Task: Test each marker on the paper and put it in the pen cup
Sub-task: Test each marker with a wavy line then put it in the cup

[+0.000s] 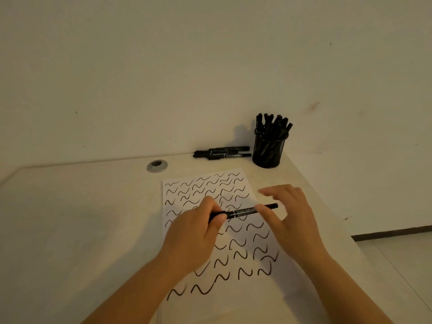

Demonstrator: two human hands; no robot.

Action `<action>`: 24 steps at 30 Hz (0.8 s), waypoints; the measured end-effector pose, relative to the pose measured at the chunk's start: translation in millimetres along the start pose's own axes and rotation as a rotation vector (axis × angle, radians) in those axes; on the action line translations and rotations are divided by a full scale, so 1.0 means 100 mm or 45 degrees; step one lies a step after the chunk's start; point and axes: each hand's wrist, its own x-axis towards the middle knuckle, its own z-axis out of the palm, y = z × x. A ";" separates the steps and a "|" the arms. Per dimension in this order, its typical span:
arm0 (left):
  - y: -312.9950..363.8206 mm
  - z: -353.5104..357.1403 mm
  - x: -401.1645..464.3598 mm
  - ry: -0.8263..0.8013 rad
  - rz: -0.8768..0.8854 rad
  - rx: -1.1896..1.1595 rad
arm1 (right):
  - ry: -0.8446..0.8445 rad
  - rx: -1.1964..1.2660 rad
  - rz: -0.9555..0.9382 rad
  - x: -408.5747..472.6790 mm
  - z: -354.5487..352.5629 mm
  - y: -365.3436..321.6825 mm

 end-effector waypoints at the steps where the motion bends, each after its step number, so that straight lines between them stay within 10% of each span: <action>1: 0.01 -0.03 0.07 0.005 0.008 0.030 | -0.036 -0.141 -0.150 0.05 -0.02 -0.03; 9: 0.12 -0.11 0.53 0.047 0.157 0.126 | -0.349 -0.398 -0.503 0.40 0.04 -0.08; 24: -0.73 -0.06 1.94 -0.112 -0.168 0.371 | 0.081 0.243 0.256 1.53 -0.27 0.34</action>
